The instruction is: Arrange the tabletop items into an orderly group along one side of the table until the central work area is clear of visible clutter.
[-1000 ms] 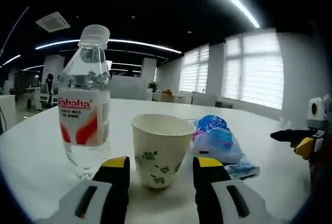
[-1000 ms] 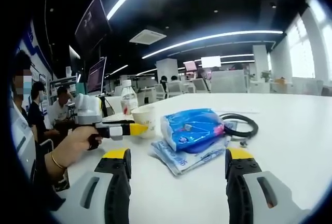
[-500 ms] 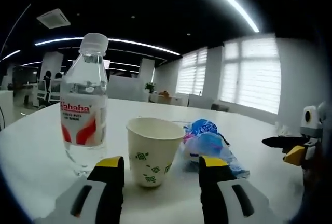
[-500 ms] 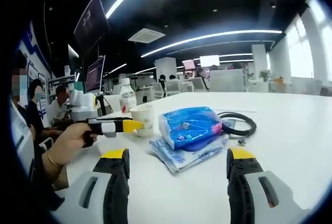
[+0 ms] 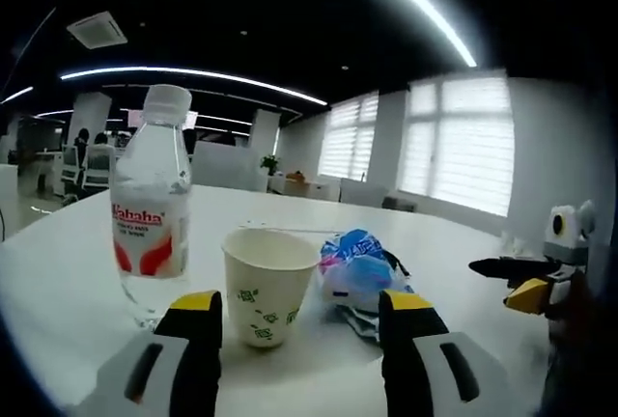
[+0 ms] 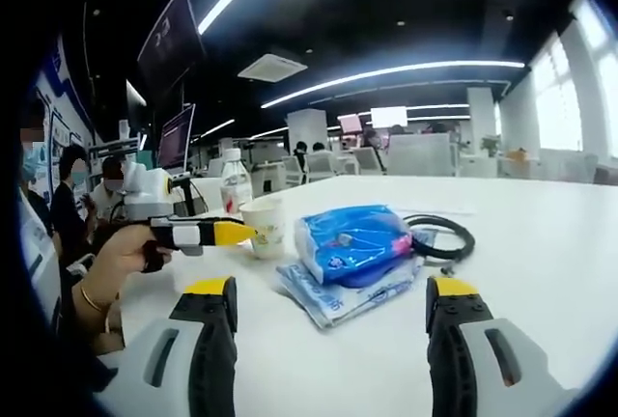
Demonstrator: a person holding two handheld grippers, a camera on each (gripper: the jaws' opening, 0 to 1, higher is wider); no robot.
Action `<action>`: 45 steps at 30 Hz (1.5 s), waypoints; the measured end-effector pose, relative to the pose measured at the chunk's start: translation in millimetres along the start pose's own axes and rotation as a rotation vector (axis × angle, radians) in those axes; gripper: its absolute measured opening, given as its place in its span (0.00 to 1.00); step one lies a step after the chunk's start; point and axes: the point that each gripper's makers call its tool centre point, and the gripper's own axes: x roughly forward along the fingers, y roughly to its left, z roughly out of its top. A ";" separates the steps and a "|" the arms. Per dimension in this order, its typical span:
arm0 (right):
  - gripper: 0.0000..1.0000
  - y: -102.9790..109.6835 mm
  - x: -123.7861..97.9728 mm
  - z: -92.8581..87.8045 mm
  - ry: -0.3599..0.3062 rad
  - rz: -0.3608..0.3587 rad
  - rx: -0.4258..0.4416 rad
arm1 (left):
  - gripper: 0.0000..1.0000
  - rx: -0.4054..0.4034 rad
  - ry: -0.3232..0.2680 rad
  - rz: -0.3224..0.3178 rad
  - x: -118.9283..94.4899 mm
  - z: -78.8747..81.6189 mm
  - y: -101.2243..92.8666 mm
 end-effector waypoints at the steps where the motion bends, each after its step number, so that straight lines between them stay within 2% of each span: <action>1: 0.78 -0.3 -0.1 0.3 0.000 -0.001 0.000 | 0.65 0.002 -0.003 0.003 -1.4 1.1 0.0; 7: 0.76 -2.6 -0.2 1.0 -0.001 -0.008 -0.010 | 0.65 0.013 -0.038 -0.006 -10.3 10.3 -5.4; 16: 0.77 -3.5 0.3 7.5 -0.010 -0.009 -0.024 | 0.65 0.030 -0.046 -0.030 -17.0 15.8 -14.2; 28: 0.76 -9.9 -0.2 12.8 -0.014 -0.019 -0.027 | 0.65 0.039 -0.041 -0.054 -21.8 17.3 -25.5; 45: 0.74 -23.0 2.7 20.3 -0.004 -0.036 -0.089 | 0.65 0.053 -0.030 -0.067 -30.0 13.1 -33.2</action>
